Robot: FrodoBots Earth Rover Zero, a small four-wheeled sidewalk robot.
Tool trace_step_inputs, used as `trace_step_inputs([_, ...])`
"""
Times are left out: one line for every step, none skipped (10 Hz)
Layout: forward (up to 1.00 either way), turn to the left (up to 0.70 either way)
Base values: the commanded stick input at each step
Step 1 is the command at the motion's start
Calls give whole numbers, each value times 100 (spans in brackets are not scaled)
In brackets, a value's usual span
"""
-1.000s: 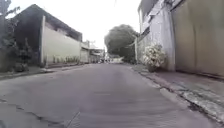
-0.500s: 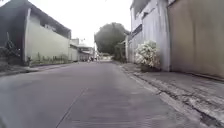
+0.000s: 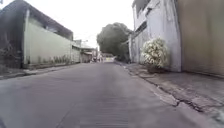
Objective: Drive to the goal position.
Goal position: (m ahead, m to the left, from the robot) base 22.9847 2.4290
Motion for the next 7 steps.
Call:
trace_step_inputs([100, 6])
trace_step_inputs([100, 6])
trace_step_inputs([100, 6])
trace_step_inputs([100, 6])
trace_step_inputs([100, 6])
trace_step_inputs([100, 6])
trace_step_inputs([100, 6])
